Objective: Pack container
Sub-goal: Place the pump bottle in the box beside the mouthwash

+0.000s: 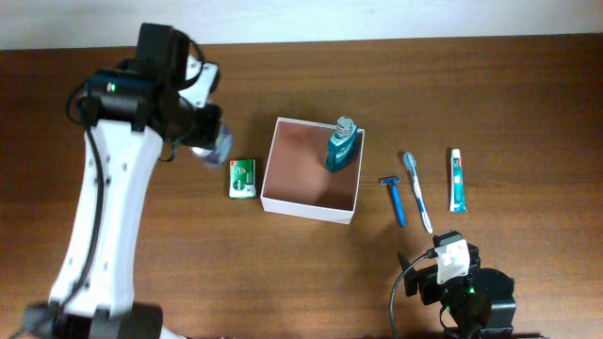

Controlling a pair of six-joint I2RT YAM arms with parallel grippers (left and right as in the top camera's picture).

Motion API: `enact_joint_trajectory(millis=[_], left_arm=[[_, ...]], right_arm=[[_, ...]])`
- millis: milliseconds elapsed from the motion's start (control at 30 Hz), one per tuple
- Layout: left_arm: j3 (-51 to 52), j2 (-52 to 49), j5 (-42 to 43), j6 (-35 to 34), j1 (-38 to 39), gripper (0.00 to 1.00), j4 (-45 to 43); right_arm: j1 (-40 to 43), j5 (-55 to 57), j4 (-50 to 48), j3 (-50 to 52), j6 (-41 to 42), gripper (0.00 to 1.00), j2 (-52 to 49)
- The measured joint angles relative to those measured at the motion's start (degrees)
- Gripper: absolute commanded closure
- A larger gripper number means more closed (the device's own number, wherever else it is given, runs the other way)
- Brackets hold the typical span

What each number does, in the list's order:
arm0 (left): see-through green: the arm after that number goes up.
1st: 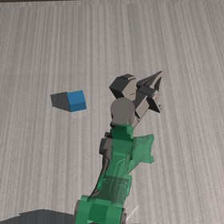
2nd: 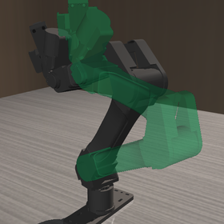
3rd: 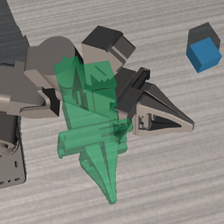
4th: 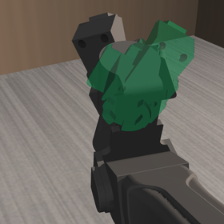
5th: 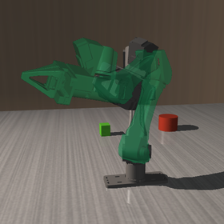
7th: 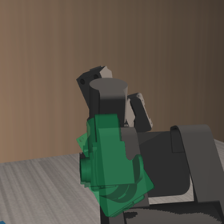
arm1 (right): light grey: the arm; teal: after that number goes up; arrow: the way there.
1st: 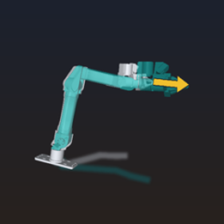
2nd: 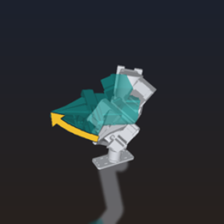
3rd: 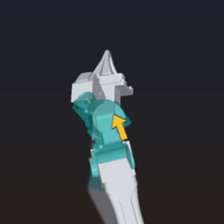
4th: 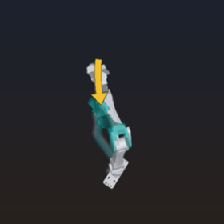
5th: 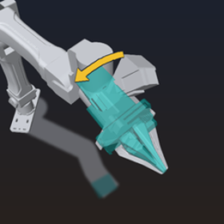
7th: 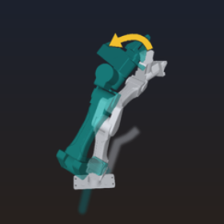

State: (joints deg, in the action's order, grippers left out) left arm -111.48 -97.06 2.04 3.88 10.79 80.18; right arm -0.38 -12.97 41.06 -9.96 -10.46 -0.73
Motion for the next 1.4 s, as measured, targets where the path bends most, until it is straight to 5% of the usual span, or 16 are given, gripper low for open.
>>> enact_joint_trajectory(millis=[233,700,800,900,933,1133,1400], left_arm=[[-2.5,3.6,1.4,-3.0,11.9,0.8,-3.7],[-2.2,-21.2,1.4,-4.2,19.2,0.79,-16.4],[-2.1,-23.4,1.3,-4.2,19.3,0.59,-17.7],[-2.1,-24.5,1.2,-4.1,19.3,0.08,-19.7],[-2.1,-24.5,1.2,-4.3,19.3,0.01,-20.3],[-4.7,-24.4,1.1,-4.6,19.3,0.01,-14.4],[-24.3,-24.5,-1.7,-5.0,18.8,0.01,9.9]], right_arm=[[0.0,0.0,0.0,0.0,0.0,0.02,0.0],[0.0,0.0,0.0,0.0,0.0,0.01,0.0],[0.0,0.0,0.0,0.0,0.0,0.01,0.0],[0.0,0.0,0.0,0.0,0.0,0.01,0.0],[0.0,0.0,0.0,0.0,0.0,0.01,0.0],[0.0,0.0,0.0,0.0,0.0,0.01,0.0],[0.0,0.0,0.0,0.0,0.0,0.01,0.0]])
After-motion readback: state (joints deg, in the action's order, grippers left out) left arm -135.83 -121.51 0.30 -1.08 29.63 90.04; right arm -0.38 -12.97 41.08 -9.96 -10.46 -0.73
